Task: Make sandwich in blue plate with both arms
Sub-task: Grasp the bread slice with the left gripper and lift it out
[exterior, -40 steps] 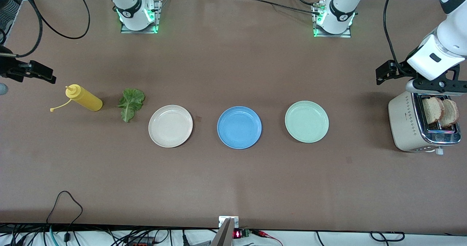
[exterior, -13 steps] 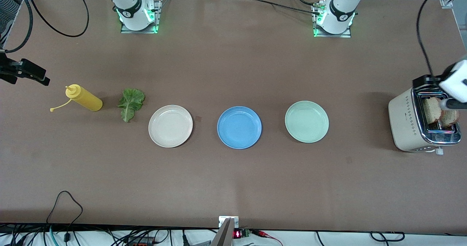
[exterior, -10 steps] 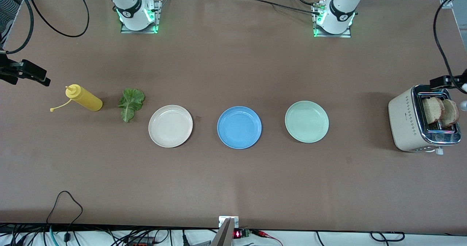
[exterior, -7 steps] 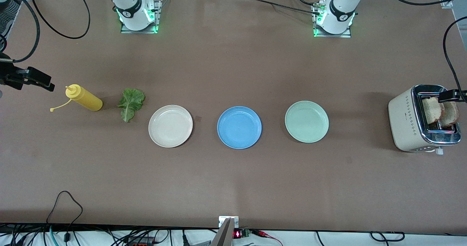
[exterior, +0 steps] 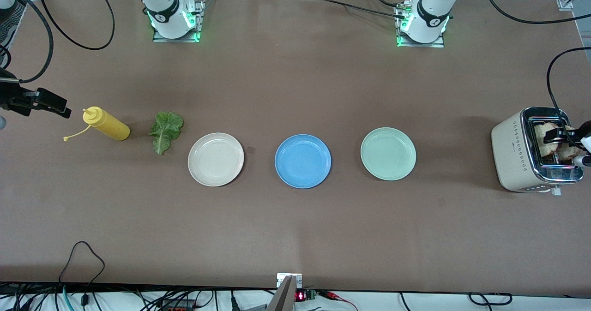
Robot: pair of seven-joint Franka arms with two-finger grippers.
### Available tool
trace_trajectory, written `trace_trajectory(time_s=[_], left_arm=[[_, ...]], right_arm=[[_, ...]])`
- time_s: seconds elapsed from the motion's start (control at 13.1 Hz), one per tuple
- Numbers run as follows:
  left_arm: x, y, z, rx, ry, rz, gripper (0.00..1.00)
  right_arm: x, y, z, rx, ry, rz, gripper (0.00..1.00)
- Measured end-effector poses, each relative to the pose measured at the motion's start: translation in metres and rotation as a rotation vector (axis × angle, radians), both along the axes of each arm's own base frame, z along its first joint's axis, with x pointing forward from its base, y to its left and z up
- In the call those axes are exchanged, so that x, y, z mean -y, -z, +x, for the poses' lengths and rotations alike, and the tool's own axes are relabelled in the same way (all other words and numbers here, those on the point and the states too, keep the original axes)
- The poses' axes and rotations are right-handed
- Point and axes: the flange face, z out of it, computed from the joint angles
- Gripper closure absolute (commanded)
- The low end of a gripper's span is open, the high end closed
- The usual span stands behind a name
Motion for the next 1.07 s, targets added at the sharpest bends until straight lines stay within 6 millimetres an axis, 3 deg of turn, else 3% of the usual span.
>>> trace_trajectory(time_s=[0.3, 0.38, 0.61, 0.69, 0.84, 1.07], left_arm=[[-0.004, 0.012, -0.006, -0.011, -0.003, -0.008, 0.91], [-0.003, 0.012, -0.006, -0.018, -0.002, -0.011, 0.97], [0.001, 0.003, -0.009, -0.045, -0.003, -0.019, 0.97], [0.005, -0.009, -0.009, -0.044, 0.0, -0.018, 0.97], [0.021, -0.05, -0.005, -0.043, 0.018, -0.02, 0.97], [0.076, -0.128, 0.004, -0.032, 0.092, -0.034, 0.97]], right_arm=[[0.005, 0.003, 0.0, -0.005, 0.01, 0.0, 0.0], [0.007, 0.005, 0.001, -0.009, 0.012, 0.0, 0.0], [0.007, 0.016, 0.005, -0.027, 0.012, 0.0, 0.0], [0.007, 0.02, 0.007, -0.034, 0.012, -0.001, 0.0], [0.006, 0.025, 0.008, -0.042, 0.012, -0.001, 0.0], [0.005, 0.026, 0.009, -0.045, 0.01, -0.001, 0.0]])
